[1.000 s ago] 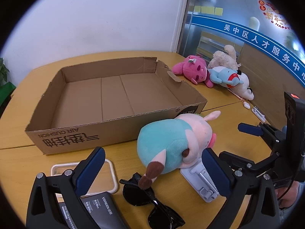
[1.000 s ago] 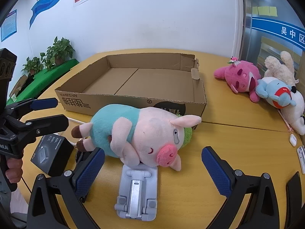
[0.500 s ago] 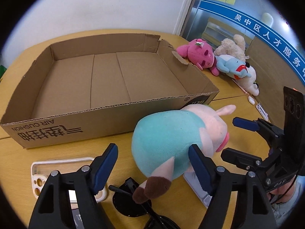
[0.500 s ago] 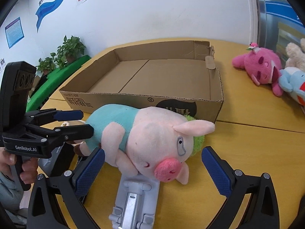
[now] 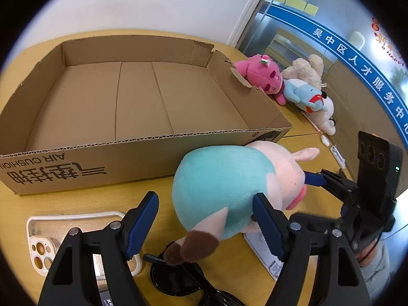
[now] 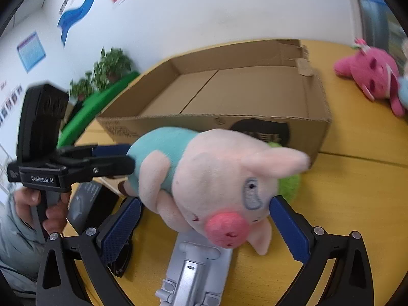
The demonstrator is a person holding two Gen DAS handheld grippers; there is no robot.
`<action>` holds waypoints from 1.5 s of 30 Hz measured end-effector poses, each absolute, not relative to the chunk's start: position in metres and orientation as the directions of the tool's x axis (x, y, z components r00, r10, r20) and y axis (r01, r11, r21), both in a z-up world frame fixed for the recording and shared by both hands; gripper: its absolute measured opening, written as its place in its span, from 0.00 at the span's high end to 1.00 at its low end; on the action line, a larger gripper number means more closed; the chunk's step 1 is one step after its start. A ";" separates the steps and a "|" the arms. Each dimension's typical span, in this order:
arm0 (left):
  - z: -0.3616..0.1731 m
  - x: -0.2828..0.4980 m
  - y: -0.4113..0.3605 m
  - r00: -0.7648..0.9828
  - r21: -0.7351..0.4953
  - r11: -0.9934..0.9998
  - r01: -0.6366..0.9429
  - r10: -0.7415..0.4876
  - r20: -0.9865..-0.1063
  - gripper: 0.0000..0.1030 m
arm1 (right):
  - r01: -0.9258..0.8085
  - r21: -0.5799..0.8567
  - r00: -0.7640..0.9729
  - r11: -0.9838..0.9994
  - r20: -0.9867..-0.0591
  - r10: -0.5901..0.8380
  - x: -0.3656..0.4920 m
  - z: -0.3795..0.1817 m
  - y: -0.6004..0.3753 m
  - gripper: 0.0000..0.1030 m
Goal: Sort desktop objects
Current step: 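Close both grippers on the pig plush body, then lift the pig plush with both grippers and carry it over the cardboard box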
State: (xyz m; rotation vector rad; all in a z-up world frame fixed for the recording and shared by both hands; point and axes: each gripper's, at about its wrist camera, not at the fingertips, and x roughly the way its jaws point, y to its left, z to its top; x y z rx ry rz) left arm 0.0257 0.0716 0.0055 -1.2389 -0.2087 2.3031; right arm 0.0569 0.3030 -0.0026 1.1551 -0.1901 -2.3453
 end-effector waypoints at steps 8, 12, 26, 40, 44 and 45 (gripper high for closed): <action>-0.007 0.018 0.094 -0.368 -0.404 -0.812 -0.421 0.560 -0.742 0.26 | 0.344 0.311 -0.485 -0.886 -0.749 -0.451 0.044 -0.023 0.305 0.08; -0.004 0.025 0.096 -0.390 -0.364 -0.814 -0.453 0.548 -0.740 0.35 | 0.335 0.296 -0.525 -0.895 -0.730 -0.438 0.047 -0.019 0.302 0.22; 0.087 0.074 0.071 -0.618 -0.258 -0.815 -0.519 0.566 -0.545 0.41 | 0.362 0.133 -0.720 -0.923 -0.589 -0.368 0.092 0.092 0.261 0.33; 0.202 0.056 -0.011 -0.794 -0.157 -0.856 -0.492 0.515 -0.323 0.41 | 0.460 -0.005 -0.836 -0.888 -0.339 -0.432 0.049 0.224 0.168 0.33; 0.218 0.034 -0.023 -0.822 -0.126 -0.878 -0.463 0.478 -0.310 0.41 | 0.489 0.026 -0.822 -0.872 -0.322 -0.470 0.014 0.240 0.149 0.33; 0.221 0.026 -0.025 -0.828 -0.116 -0.883 -0.455 0.468 -0.310 0.41 | 0.494 0.035 -0.817 -0.868 -0.321 -0.478 0.003 0.242 0.146 0.33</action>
